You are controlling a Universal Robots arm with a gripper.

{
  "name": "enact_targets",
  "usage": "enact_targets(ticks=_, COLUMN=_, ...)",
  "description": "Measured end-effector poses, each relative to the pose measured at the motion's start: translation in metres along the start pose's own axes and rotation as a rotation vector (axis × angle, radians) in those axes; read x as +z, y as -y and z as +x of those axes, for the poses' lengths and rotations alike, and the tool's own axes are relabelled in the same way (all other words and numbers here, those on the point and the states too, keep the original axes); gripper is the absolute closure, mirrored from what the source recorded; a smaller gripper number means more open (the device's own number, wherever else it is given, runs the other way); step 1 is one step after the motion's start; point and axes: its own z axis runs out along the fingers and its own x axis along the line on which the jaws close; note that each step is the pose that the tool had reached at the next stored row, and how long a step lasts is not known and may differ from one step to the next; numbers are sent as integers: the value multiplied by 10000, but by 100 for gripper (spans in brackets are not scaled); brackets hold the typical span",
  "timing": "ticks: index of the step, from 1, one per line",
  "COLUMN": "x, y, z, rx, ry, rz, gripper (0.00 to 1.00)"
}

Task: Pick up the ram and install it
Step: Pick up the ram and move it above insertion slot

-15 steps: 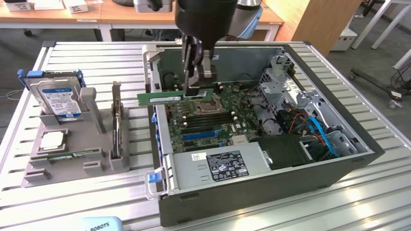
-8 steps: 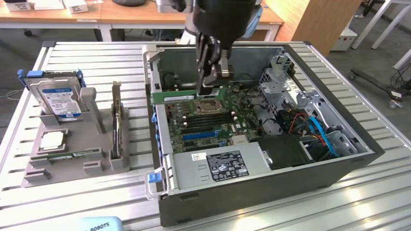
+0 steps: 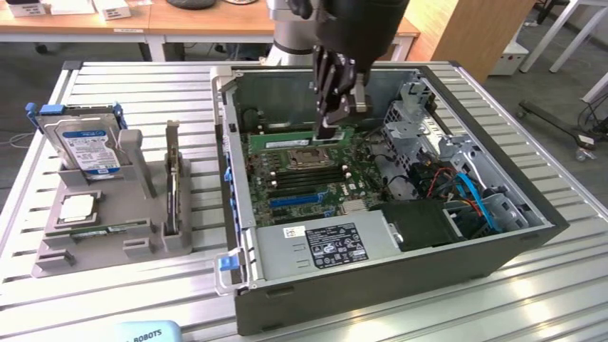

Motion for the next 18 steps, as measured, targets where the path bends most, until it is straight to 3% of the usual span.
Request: enact_targets(ticks=18, x=-20, y=516, z=-3, rx=-1, ry=1, rz=0, gripper=88)
